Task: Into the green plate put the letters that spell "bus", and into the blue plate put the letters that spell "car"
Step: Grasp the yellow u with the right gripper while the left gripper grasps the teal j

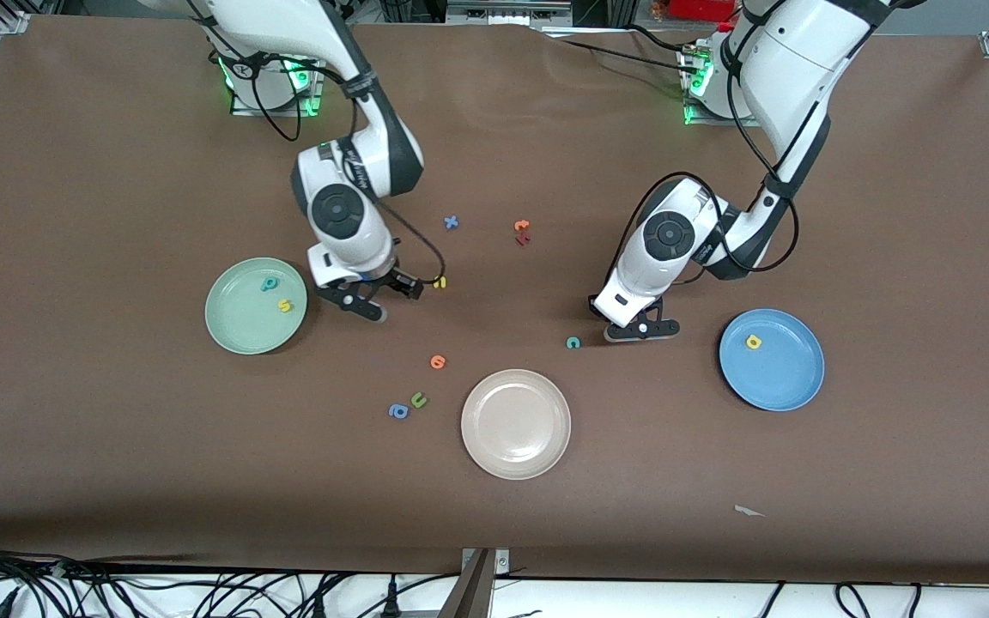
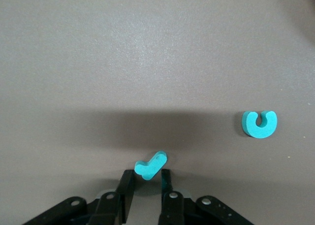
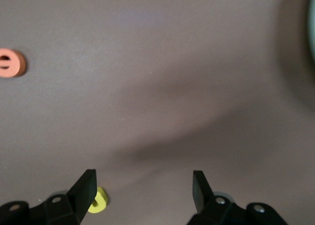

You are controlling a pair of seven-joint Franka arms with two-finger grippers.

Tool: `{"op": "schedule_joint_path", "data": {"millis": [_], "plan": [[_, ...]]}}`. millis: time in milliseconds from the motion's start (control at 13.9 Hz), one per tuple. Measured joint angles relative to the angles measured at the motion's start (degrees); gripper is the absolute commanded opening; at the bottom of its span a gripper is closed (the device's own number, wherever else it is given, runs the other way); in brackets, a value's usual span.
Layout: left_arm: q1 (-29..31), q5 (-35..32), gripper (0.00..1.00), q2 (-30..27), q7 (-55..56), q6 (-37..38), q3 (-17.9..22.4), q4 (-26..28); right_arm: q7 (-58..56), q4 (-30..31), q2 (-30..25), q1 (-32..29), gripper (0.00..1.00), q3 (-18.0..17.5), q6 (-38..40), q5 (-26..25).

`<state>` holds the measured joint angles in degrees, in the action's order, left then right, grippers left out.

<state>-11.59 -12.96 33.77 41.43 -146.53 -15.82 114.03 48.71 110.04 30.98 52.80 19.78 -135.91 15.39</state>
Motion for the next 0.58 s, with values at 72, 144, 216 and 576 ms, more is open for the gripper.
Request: {"op": "schedule_joint_path", "data": {"millis": [72, 144, 216, 576], "plan": [[0.0, 0.0, 0.25, 0.0, 0.0, 0.0, 0.01, -0.01, 0.87, -0.03, 0.84, 0.53, 0.61, -0.23, -1.64, 0.24], [0.0, 0.0, 0.25, 0.01, 0.0, -0.01, 0.01, -0.05, 1.01, -0.14, 1.47, 0.61, 0.6, -0.83, -3.44, 1.18], [0.0, 0.0, 0.25, 0.01, 0.0, -0.03, 0.01, -0.06, 1.01, -0.48, 1.94, 0.62, 0.6, -1.39, -4.68, 2.37], [0.0, 0.0, 0.22, 0.01, 0.01, -0.11, 0.01, -0.07, 1.01, -1.33, 3.51, 0.62, 0.6, -4.03, -5.17, 3.1]]}}
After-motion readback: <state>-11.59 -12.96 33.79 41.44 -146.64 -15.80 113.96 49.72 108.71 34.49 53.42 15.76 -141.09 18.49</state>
